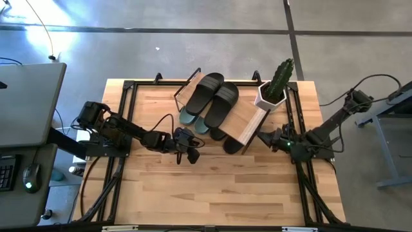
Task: Pick and place slides into the shelf
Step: Adjust the black slides under the shelf
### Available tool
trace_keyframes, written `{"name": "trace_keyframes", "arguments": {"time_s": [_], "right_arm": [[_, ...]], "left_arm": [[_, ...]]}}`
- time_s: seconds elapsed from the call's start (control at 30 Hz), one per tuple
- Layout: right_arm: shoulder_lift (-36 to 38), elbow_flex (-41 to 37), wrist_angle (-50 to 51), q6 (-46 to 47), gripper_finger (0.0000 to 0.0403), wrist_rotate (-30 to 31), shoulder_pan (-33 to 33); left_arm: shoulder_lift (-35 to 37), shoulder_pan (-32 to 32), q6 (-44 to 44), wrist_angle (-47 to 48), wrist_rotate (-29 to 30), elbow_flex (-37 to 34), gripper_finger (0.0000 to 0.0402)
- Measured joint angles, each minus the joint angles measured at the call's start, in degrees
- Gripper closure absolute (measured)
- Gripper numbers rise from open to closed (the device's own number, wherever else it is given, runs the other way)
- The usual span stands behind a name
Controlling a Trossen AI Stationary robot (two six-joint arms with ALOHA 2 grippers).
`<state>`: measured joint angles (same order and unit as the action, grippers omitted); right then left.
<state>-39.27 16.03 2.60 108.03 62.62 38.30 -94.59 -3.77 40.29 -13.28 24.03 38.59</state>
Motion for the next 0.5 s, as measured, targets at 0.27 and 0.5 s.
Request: {"name": "trace_keyframes", "arguments": {"time_s": [0.27, 0.5], "right_arm": [[0.02, 0.0, -0.3, 0.37, 0.0279, -0.23, 4.87], [-0.16, 2.44, 1.73, -3.68, 0.0334, -0.68, 8.72]], "left_arm": [[-0.02, 0.0, 0.0, -0.04, -0.26, 0.0, 0.0402], [1.4, 0.0, -1.69, 0.18, -3.26, -0.02, 0.0402]]}}
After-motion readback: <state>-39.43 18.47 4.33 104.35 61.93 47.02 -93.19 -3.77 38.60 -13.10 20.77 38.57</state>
